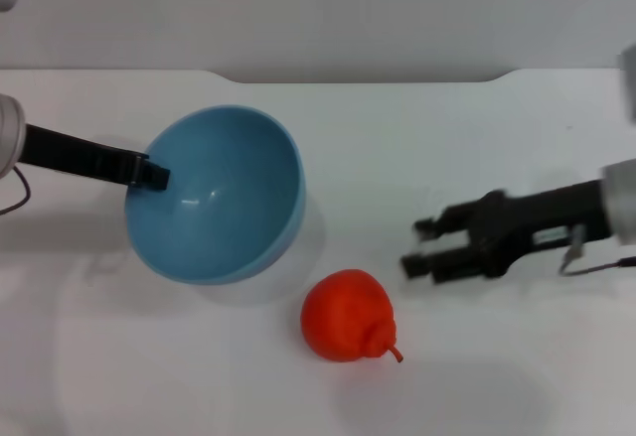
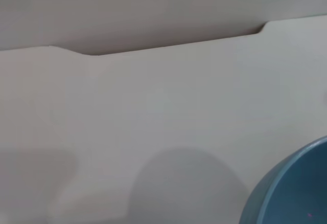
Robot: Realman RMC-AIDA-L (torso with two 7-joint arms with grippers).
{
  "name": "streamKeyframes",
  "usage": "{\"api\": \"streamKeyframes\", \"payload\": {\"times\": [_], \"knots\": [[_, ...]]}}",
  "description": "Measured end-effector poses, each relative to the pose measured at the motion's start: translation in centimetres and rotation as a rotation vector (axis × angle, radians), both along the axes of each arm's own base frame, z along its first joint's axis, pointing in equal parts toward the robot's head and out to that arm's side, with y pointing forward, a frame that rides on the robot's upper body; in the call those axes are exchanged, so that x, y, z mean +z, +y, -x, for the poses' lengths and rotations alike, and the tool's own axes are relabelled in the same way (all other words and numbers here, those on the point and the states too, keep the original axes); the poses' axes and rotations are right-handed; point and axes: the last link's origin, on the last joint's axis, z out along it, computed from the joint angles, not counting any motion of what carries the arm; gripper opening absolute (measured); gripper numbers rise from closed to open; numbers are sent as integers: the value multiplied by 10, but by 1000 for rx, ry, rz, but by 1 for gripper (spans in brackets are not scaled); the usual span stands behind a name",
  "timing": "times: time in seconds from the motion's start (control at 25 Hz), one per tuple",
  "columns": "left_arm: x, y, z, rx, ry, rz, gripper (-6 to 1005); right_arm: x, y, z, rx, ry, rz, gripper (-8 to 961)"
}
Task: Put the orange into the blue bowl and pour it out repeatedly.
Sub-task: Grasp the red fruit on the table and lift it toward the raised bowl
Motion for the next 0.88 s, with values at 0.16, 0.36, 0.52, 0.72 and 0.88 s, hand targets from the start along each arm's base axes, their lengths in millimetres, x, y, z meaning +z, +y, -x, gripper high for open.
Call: {"api": "streamKeyframes", "payload": {"times": [0.16, 0.36, 0.52, 0.72, 0.88], "knots": [[4, -2, 1, 7, 2, -6, -2, -25, 0, 10, 66, -89, 71, 644], [2, -3, 1, 10, 2, 3, -2, -46, 3, 11, 67, -188, 79, 647], [0, -4, 2, 14, 1, 10, -1, -60, -1, 13, 75, -228, 120, 649], [-2, -3, 1, 10, 4, 14, -1, -76, -6, 11, 68, -244, 134, 642], [-4, -3, -1, 1, 9, 22, -2, -83, -3, 10, 57, -247, 104, 634]]}}
